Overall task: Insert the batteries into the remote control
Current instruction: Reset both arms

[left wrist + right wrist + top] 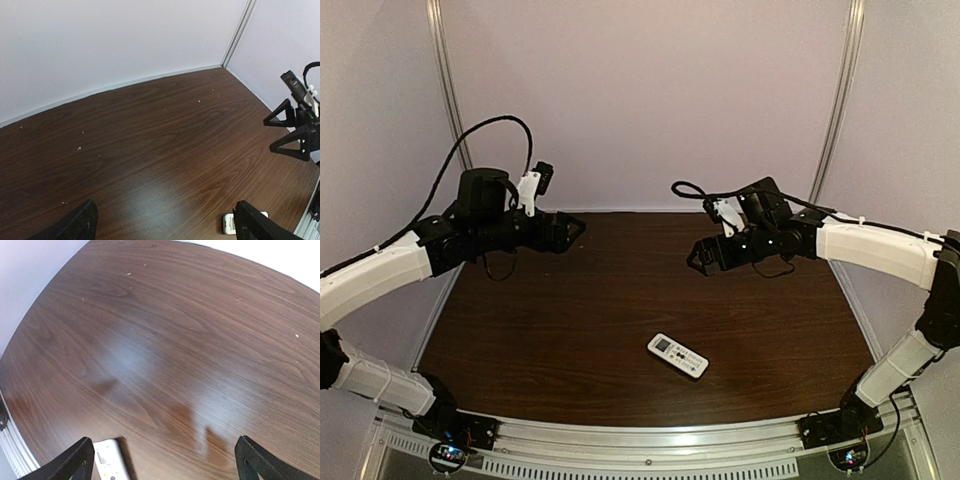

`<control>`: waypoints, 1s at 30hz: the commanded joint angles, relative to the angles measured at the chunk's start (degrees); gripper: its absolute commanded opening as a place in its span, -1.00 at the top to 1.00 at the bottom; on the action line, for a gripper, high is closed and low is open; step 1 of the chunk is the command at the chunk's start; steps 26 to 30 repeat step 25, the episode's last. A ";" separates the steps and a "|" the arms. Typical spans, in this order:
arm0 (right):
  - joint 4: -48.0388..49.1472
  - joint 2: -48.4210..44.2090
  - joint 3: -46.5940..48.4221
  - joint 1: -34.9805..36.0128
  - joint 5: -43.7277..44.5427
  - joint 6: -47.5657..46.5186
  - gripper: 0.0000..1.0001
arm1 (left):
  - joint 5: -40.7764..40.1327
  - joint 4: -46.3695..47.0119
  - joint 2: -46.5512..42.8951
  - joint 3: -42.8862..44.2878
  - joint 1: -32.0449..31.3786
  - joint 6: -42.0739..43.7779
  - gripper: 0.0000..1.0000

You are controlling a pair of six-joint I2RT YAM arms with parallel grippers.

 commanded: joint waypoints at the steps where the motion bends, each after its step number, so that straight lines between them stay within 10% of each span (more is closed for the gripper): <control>1: 8.60 -8.33 -10.35 -4.66 -2.74 5.39 -0.99 | 4.92 -2.93 6.09 1.41 0.85 -2.55 -0.95; 13: 24.66 -26.44 -39.11 -9.87 -2.85 11.20 -0.99 | 5.40 6.59 11.42 -12.77 0.83 -10.54 -0.95; 30: 25.38 -28.24 -41.05 -9.87 -4.73 11.20 -0.99 | 3.33 14.77 7.84 -20.81 0.74 -14.48 -0.95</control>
